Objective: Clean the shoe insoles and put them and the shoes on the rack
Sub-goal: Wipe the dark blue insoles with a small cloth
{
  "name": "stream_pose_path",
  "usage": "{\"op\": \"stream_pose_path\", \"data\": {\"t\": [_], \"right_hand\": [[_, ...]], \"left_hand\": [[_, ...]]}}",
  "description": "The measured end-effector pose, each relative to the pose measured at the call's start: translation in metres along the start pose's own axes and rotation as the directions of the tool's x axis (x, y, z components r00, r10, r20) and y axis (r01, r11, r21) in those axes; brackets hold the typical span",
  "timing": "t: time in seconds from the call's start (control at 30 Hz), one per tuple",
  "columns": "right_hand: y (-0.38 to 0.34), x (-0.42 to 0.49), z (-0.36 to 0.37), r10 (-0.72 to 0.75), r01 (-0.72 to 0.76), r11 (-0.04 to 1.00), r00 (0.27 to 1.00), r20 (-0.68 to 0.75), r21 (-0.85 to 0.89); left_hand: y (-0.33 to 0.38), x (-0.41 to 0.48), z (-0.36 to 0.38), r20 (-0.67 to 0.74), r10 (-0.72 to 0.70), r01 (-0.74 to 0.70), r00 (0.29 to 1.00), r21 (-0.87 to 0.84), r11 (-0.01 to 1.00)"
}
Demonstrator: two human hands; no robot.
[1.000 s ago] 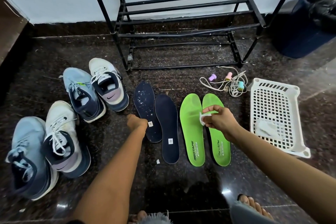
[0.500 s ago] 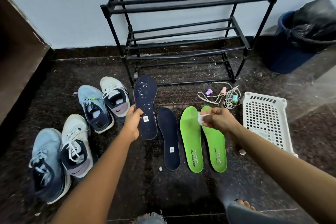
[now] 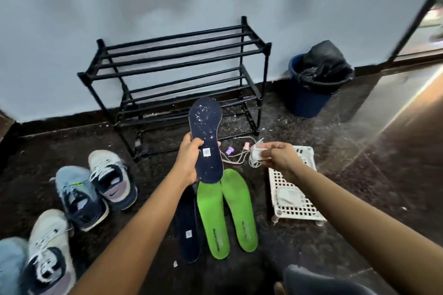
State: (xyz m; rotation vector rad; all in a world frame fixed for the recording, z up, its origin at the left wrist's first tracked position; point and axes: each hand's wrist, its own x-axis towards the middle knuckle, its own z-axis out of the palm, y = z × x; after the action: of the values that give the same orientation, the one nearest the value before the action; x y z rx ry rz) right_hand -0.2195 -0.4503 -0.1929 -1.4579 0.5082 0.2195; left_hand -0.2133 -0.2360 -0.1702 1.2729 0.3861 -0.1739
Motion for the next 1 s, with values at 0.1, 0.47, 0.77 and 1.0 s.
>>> {"op": "stream_pose_path", "data": {"t": [0.1, 0.47, 0.77, 1.0], "right_hand": [[-0.007, 0.021, -0.029, 0.005, -0.003, 1.000, 0.996, -0.090, 0.022], [-0.039, 0.113, -0.115, 0.004, 0.053, 0.980, 0.960, -0.280, 0.194], [-0.113, 0.214, -0.183, -0.098, 0.166, 0.975, 0.915, -0.391, 0.146], [-0.154, 0.289, -0.226, -0.074, 0.190, 0.958, 0.887, -0.456, 0.213]], "left_hand": [[-0.009, 0.010, 0.038, 0.046, -0.007, 0.007, 0.999, 0.008, 1.000], [-0.051, 0.050, 0.139, 0.149, -0.029, 0.006, 0.988, 0.150, 0.989], [-0.074, 0.097, 0.215, 0.241, -0.134, 0.098, 0.961, 0.158, 0.983], [-0.085, 0.138, 0.253, 0.261, -0.137, 0.099, 0.955, 0.156, 0.983]]}}
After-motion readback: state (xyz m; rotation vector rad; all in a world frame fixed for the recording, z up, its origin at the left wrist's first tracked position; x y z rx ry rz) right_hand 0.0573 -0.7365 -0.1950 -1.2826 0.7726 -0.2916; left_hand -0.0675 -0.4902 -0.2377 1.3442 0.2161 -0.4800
